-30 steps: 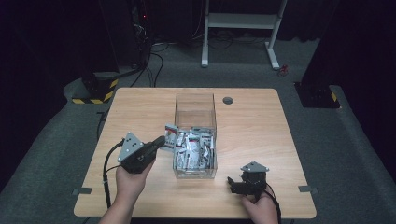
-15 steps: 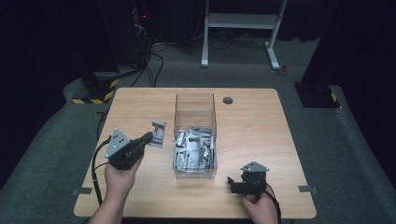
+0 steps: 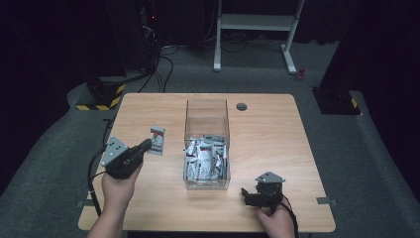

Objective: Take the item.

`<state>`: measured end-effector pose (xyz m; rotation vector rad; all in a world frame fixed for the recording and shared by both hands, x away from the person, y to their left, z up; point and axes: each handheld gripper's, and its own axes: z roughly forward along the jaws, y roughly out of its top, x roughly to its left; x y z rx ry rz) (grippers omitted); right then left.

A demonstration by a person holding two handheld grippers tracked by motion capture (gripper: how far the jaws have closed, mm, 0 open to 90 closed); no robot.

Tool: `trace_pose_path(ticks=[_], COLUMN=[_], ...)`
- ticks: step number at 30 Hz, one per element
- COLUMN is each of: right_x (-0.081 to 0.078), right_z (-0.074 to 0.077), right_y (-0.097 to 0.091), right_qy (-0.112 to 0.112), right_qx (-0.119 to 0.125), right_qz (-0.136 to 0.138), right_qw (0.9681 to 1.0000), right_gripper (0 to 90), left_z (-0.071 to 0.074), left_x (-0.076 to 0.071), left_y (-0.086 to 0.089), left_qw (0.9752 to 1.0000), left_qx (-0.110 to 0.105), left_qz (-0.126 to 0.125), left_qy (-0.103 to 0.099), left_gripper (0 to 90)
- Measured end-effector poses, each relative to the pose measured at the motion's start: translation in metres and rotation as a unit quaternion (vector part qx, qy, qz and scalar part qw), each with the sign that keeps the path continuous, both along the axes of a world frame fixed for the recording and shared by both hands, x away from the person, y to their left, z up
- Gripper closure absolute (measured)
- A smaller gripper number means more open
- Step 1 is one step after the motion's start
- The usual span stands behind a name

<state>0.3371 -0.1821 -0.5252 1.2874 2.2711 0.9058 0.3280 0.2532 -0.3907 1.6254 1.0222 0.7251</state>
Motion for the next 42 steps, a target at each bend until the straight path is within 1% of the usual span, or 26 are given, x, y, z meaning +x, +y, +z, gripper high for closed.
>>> trace_pose_path(ticks=[6, 11, 19, 26, 36, 42], right_x=[0.0, 0.0, 0.0, 0.0, 0.0, 0.0], right_z=[0.0, 0.0, 0.0, 0.0, 0.0, 0.0], right_y=[0.0, 0.0, 0.0, 0.0, 0.0, 0.0], right_qy=[0.0, 0.0, 0.0, 0.0, 0.0, 0.0], right_qx=[0.0, 0.0, 0.0, 0.0, 0.0, 0.0], right_qz=[0.0, 0.0, 0.0, 0.0, 0.0, 0.0], right_qw=[1.0, 1.0, 1.0, 1.0, 1.0, 1.0], right_gripper=[7.9, 7.9, 7.9, 7.9, 7.9, 7.9], left_z=[-0.003, -0.007, -0.019, -0.027, -0.044, -0.053], left_x=[0.004, 0.01, 0.022, 0.031, 0.045, 0.051], left_y=[0.005, 0.007, 0.009, 0.008, 0.005, 0.004], left_qw=[1.0, 0.9998, 0.9992, 0.9986, 0.9969, 0.9956], left_qx=[0.001, -0.001, 0.0, 0.001, -0.003, -0.001], left_qz=[0.008, 0.013, 0.024, 0.026, 0.028, 0.033], left_qy=[0.005, 0.013, 0.033, 0.046, 0.074, 0.087], left_gripper=[90.0, 90.0, 90.0, 90.0, 90.0, 90.0])
